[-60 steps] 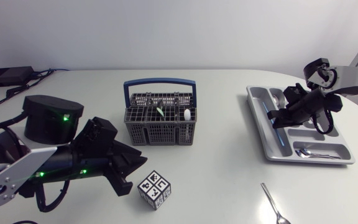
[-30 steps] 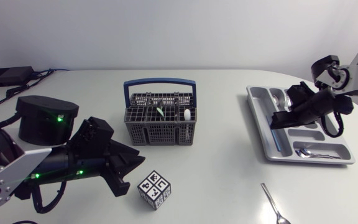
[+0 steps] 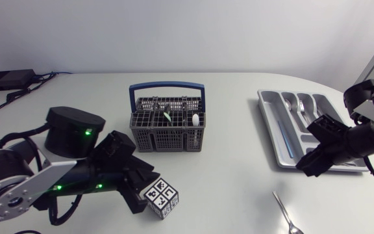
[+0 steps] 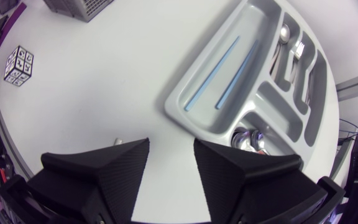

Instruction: Transfer all utensils from the basket to the drawer tray.

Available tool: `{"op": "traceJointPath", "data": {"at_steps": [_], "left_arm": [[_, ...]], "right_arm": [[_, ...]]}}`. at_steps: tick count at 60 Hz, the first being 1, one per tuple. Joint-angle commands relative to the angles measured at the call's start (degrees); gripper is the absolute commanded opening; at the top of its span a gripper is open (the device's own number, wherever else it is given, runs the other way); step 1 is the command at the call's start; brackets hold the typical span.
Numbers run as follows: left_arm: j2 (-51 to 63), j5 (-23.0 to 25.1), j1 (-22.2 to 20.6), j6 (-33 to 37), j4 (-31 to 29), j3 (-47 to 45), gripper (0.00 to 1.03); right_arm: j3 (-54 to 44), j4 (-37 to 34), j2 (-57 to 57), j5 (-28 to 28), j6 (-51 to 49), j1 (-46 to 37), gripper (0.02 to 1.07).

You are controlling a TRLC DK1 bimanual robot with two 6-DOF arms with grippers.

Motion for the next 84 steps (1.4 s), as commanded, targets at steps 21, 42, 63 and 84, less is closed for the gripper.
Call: {"op": "traceJointPath", "data": {"at_steps": [21, 42, 63, 84], "left_arm": [[11.6, -3.3, -7.4, -0.2, 3.4, 7.6, 0.33], [13.0, -3.4, -7.9, -0.4, 3.9, 7.8, 0.33], [12.8, -3.4, -7.8, -0.4, 4.3, 7.2, 0.33], [11.2, -3.5, -7.4, -0.7, 4.1, 6.3, 0.33]], "right_arm": [[-10.0, -6.1, -0.2, 0.8, -13.6, 1.3, 0.1], [-15.2, -6.0, 2.9, 2.8, -17.0, 5.4, 0.09], [-15.9, -1.8, 6.8, -0.3, -7.2, 20.1, 0.08], [-3.5, 1.3, 16.3, -3.7, 6.9, 32.7, 0.09]]}}
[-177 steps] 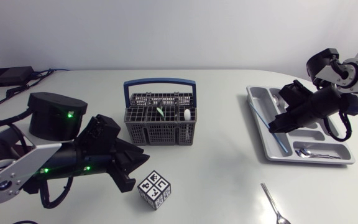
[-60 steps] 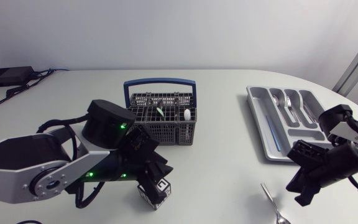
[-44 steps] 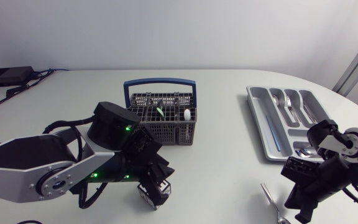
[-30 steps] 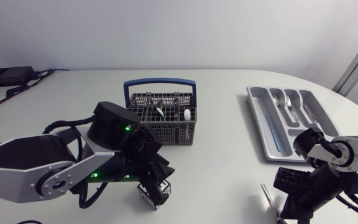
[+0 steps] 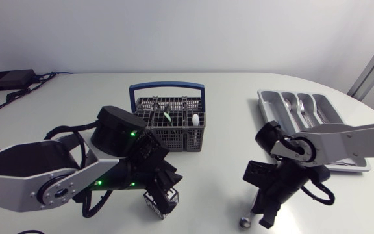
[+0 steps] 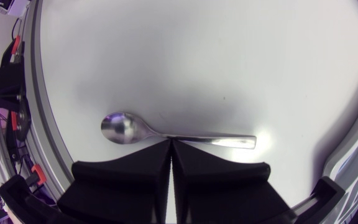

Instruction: Transfer all utensils from the basket to the drawer tray.

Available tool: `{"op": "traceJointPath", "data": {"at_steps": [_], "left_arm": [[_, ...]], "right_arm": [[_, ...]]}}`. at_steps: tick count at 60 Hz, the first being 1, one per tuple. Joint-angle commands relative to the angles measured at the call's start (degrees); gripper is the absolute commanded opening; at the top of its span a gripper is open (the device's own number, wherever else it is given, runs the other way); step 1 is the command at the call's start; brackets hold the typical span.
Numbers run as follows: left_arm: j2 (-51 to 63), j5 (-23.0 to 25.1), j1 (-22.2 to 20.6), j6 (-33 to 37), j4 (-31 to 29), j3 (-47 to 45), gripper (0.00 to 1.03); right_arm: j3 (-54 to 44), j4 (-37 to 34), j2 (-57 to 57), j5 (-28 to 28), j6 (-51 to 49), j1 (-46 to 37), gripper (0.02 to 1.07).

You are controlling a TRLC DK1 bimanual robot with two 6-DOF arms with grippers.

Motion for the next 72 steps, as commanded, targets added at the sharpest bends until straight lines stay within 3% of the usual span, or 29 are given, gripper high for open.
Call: {"op": "traceJointPath", "data": {"at_steps": [1, 16, 26, 29, 35, 38, 49, 72], "left_arm": [[-0.7, -0.4, 0.1, -0.4, 0.4, -0.1, 0.33], [-1.1, -0.4, 0.6, -0.1, 0.4, -0.5, 0.33], [-1.1, -0.3, 1.0, 0.0, 0.5, -0.8, 0.33], [-1.1, -0.3, 1.2, 0.1, 0.6, -1.0, 0.33], [-1.1, -0.3, 1.4, 0.1, 0.6, -1.0, 0.33], [-1.2, -0.3, 1.4, 0.1, 0.6, -1.0, 0.33], [-1.6, -0.4, 1.3, 0.0, 0.5, -0.9, 0.33], [-2.1, -0.4, 1.8, 0.1, -0.2, -0.8, 0.33]], "right_arm": [[2.8, 0.8, 2.9, -0.4, 4.4, 2.1, 0.09], [11.6, 0.9, 8.6, -0.6, 8.8, 3.2, 0.09], [12.9, -0.2, 5.9, -2.2, 6.4, 3.6, 0.11], [11.8, 0.3, 3.5, -2.7, 4.0, 4.3, 0.23], [9.2, 0.2, -0.8, -2.8, -4.9, 4.8, 0.76], [8.2, 0.1, -2.7, -2.6, -8.9, 5.0, 0.84], [7.1, -2.1, -7.6, -1.9, -24.1, 5.4, 0.86], [7.9, -3.6, -4.9, 3.3, -40.0, 11.2, 0.86]]}}
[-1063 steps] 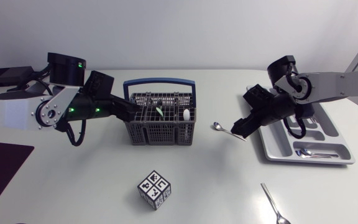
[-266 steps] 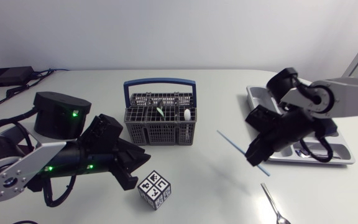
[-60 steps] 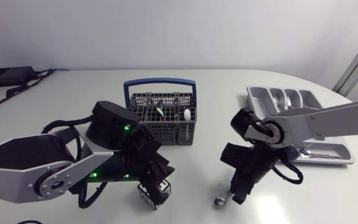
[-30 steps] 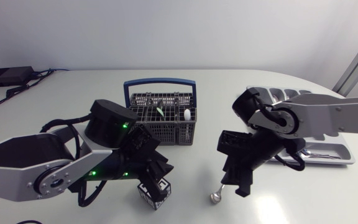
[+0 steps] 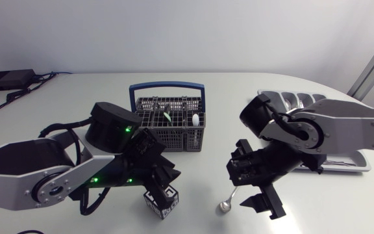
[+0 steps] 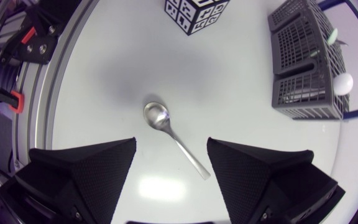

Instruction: Transfer all utensils from the basket to the drawer tray.

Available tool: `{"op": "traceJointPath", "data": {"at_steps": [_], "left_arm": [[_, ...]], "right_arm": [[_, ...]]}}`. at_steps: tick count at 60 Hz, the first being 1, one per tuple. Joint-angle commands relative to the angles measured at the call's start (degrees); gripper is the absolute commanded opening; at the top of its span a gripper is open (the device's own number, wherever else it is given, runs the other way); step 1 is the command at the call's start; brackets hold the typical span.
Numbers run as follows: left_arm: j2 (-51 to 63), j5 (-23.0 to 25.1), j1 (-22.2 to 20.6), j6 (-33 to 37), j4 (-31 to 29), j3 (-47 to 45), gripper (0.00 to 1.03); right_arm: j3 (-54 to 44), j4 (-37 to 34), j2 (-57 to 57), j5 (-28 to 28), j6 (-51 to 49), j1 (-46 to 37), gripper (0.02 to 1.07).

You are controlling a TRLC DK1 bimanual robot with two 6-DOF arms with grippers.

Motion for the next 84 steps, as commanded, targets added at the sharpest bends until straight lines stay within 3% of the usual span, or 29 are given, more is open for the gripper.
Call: {"op": "traceJointPath", "data": {"at_steps": [1, 10, 26, 37, 49, 60, 71, 84], "left_arm": [[-0.9, -0.4, 0.6, 0.1, -0.6, -0.8, 0.33], [-1.1, -0.4, 1.0, 0.2, -0.6, -1.0, 0.33], [-1.1, -0.3, 2.1, 0.5, -0.6, -1.4, 0.33], [-1.0, -0.3, 3.0, 0.6, -0.6, -1.7, 0.33], [-0.8, -0.3, 3.3, 0.6, -0.4, -2.1, 0.33], [-1.1, -0.3, 3.5, 0.4, -0.6, -2.4, 0.33], [-1.6, -0.3, 3.4, 0.2, -0.7, -2.5, 0.33], [-2.9, -0.4, 3.4, 0.2, -1.4, -2.4, 0.33]], "right_arm": [[-0.2, -0.1, 2.9, 1.7, -5.0, 1.4, 0.86], [-0.1, 2.9, 6.9, 6.5, -8.8, 3.3, 0.87], [2.1, 5.0, 10.4, 8.7, -13.6, 3.7, 0.85], [2.6, 6.4, 14.0, 9.2, -14.8, 3.4, 0.59], [2.6, 6.8, 16.0, 9.2, -15.6, 3.4, 0.39], [1.7, 6.3, 15.0, 9.1, -16.8, 3.1, 0.08], [1.0, 3.7, 13.8, 8.8, -15.8, 2.9, 0.07], [2.5, -3.0, 4.7, 6.7, -13.6, 1.8, 0.07]]}}
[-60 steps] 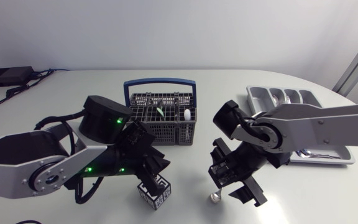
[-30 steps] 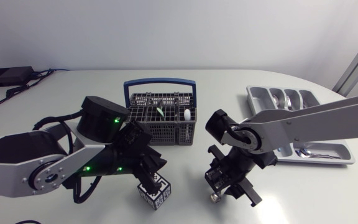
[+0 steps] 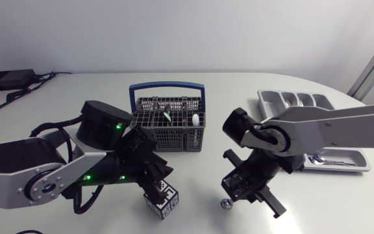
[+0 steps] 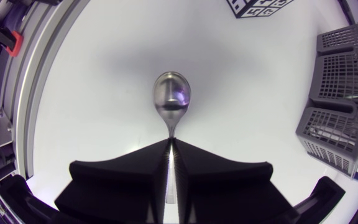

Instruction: Transfer all utensils from the basket to the drawer tray.

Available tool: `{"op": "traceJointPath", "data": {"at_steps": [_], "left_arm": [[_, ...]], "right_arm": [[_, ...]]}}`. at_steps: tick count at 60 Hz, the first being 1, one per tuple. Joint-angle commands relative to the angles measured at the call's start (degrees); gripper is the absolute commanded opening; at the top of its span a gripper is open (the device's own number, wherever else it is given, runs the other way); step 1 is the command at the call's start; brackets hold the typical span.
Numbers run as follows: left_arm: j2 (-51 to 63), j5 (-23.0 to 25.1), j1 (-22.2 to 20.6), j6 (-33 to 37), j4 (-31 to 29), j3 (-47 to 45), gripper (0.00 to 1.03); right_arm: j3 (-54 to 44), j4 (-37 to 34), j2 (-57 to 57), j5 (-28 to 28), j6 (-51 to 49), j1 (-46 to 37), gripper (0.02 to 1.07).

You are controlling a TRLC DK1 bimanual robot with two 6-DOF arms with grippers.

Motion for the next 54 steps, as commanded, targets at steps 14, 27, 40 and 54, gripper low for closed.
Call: {"op": "traceJointPath", "data": {"at_steps": [14, 27, 40, 54], "left_arm": [[-1.9, -0.5, -0.2, 0.0, -0.9, -1.1, 0.33], [-2.9, -0.7, -0.3, -0.1, -1.3, -1.0, 0.33], [-2.9, -0.8, -0.4, -0.1, -1.3, -1.0, 0.33], [-2.7, -0.9, -0.4, -0.1, -1.2, -0.8, 0.33]], "right_arm": [[3.6, -7.9, -10.0, -1.8, 0.4, -7.9, 0.07], [4.1, -9.4, -12.5, -4.3, -6.6, -22.9, 0.07], [7.1, -9.0, -7.7, -7.2, -16.9, -42.1, 0.07], [13.6, -7.1, 2.6, -8.3, -23.0, -55.3, 0.07]]}}
